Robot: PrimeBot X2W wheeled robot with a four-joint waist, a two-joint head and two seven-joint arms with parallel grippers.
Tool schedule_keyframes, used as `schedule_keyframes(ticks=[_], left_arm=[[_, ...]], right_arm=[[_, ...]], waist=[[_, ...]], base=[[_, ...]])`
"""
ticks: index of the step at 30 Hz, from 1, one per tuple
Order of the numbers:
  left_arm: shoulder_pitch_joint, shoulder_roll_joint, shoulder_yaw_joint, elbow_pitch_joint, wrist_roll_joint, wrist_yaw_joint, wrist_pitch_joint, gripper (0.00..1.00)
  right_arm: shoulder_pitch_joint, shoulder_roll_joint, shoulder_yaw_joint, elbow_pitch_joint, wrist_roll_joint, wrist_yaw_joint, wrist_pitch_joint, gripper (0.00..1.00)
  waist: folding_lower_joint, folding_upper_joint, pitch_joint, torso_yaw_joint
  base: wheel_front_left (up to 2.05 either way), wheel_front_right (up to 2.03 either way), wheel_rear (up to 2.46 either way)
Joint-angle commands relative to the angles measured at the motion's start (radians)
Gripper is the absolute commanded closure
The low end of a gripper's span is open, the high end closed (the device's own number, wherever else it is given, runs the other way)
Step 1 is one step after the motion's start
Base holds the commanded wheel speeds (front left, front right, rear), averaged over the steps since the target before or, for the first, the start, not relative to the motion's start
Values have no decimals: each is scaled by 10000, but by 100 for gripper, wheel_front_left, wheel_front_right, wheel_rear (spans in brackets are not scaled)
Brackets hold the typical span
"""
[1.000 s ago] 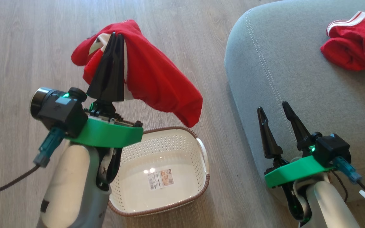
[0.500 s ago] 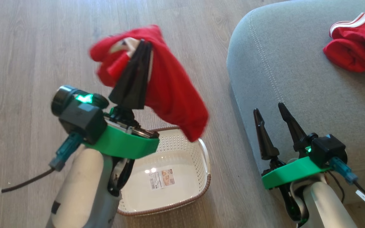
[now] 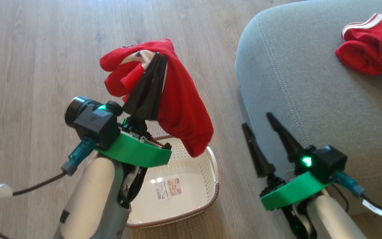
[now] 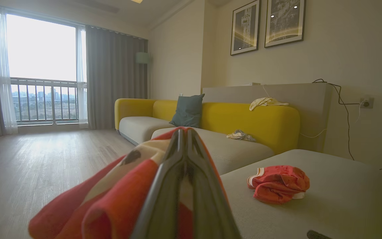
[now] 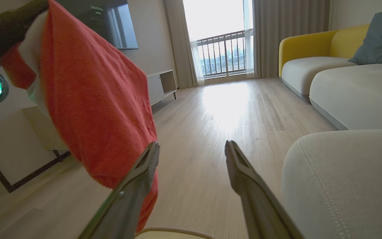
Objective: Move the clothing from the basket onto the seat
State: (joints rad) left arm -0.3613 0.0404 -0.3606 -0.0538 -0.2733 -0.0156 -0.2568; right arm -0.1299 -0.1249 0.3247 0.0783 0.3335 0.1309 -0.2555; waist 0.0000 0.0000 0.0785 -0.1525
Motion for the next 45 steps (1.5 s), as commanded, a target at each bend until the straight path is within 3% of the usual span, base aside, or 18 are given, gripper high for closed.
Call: schedule_keyframes(ticks=[1,12,33,45], left_arm=[[-174,99,231,-296,0,-23,-49,100],[-160,99,-274,4,8,-150,-49,100],[-239,99,-2039,408,-23,-697,-49,100],[-84,99,-2903,704,-119,-883,-49,100]], right_arm=[[-212,-174,485,-482,153,-2,-63,0],[-636,-882,1595,-634,36,-2,-63,0],[-2058,-1211,3041,834,-952,-2,-63,0],[-2424,-1139,3383,1460,-1190,-2,-63,0]], waist=[[0,0,2,-20],[0,0,41,-37],[0,0,-93,328],[0,0,-283,428]], base=[[0,0,0],[0,0,0],[0,0,0],[0,0,0]])
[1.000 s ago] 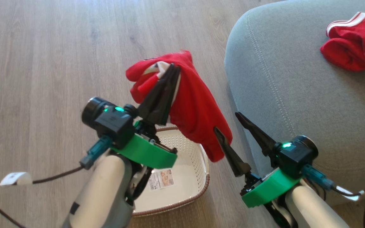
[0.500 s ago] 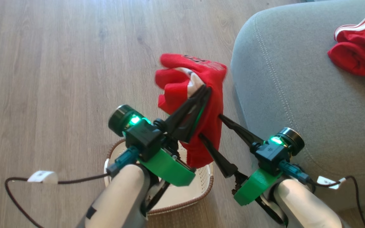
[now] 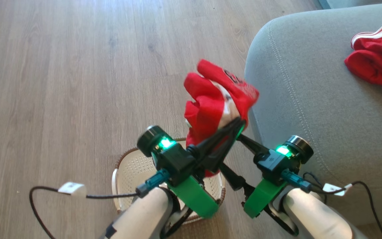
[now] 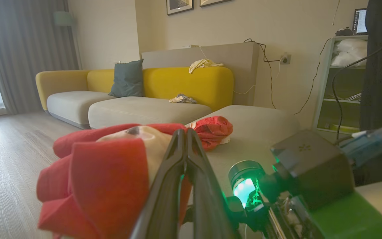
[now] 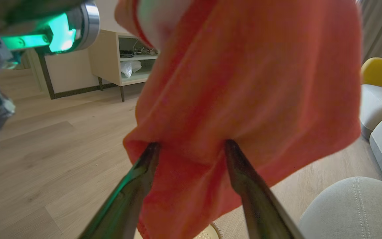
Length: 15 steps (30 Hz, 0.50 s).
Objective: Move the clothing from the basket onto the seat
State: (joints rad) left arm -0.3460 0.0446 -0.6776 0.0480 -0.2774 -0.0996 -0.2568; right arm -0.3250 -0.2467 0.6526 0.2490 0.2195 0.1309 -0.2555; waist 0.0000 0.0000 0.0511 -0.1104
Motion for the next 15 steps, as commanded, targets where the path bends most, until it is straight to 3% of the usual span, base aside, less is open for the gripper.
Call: schedule_keyframes(ticks=[1,13,14,15], left_arm=[[-236,57,228,-303,-93,-47,-49,100],[-347,56,-71,-268,-248,-13,-49,100],[-358,56,-94,-262,-253,-12,-49,100],[-371,56,-112,-254,-252,-11,-49,100]], right_arm=[[-509,85,151,-210,-72,-2,-63,0],[-815,424,21,228,-371,-2,-63,0],[-839,454,28,253,-397,-2,-63,56],[-872,486,12,218,-431,-2,-63,100]], waist=[[0,0,-17,12],[0,0,48,189],[0,0,60,209],[0,0,74,226]], base=[[0,0,0],[0,0,0],[0,0,0],[0,0,0]])
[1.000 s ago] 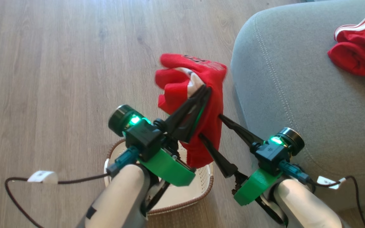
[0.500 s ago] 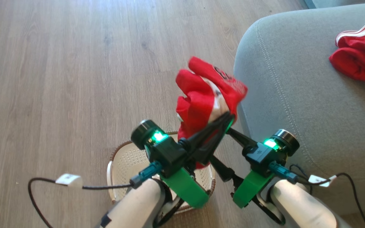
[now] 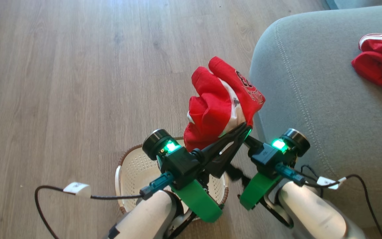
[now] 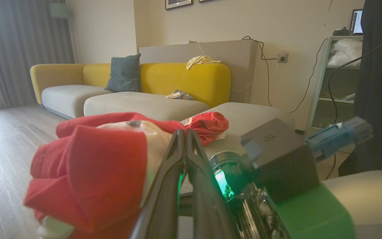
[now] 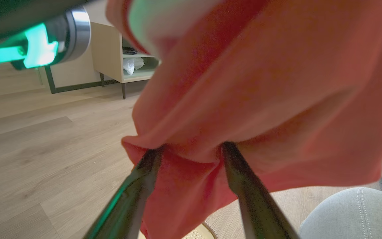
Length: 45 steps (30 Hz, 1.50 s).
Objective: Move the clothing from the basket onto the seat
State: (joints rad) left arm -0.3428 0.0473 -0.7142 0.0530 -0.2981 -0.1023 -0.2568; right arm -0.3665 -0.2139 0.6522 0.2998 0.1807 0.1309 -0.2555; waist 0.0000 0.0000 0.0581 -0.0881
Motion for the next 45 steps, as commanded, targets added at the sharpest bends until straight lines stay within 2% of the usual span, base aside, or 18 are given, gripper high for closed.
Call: schedule_keyframes(ticks=[1,10,28,45], left_arm=[[-415,30,249,-294,-41,14,-49,100],[-458,30,380,-233,31,38,-49,100],[-149,30,1606,-52,65,168,-49,100],[146,30,973,788,98,-133,-49,100]], right_arm=[[-466,201,-54,-356,-68,-2,-63,100],[-86,721,-1113,-617,-475,-2,-63,100],[597,1190,-2973,-1004,-437,-2,-63,100],[727,1394,-3553,-1787,-519,-2,-63,100]], waist=[[0,0,18,19],[0,0,104,77],[0,0,22,-55],[0,0,106,6]], base=[[0,0,0],[0,0,0],[0,0,0],[0,0,0]])
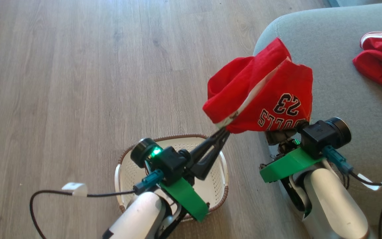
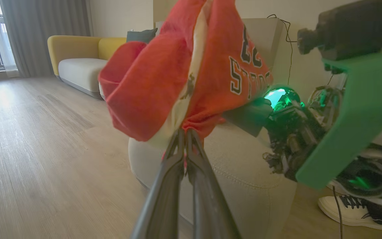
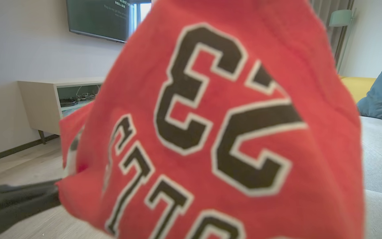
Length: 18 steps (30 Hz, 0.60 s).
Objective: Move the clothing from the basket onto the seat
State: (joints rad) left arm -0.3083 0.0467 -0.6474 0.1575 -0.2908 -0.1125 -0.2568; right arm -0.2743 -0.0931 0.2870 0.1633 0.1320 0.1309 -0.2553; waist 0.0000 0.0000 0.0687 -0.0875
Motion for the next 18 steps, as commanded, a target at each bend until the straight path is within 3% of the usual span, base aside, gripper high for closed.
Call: schedule_keyframes(ticks=[1,2,4,5,18], left_arm=[[-188,35,263,-233,20,-41,-49,89],[-184,35,231,-220,20,-49,-49,60],[-179,35,183,-224,20,-59,-49,12],[-173,35,166,-230,21,-63,-49,0],[64,35,288,106,295,-106,-49,0]], right_arm=[[-184,193,81,-437,-38,-2,-65,100],[-174,199,66,-449,-46,-2,-65,100],[-157,208,53,-459,-66,-2,-65,100],[-153,207,52,-458,-79,-2,-65,100],[-72,97,-308,-510,-417,-2,-65,100]], waist=[[0,0,-2,0],[0,0,-8,1],[0,0,-23,1],[0,0,-30,0],[0,0,-32,6]], base=[[0,0,0],[0,0,0],[0,0,0],[0,0,0],[0,0,0]])
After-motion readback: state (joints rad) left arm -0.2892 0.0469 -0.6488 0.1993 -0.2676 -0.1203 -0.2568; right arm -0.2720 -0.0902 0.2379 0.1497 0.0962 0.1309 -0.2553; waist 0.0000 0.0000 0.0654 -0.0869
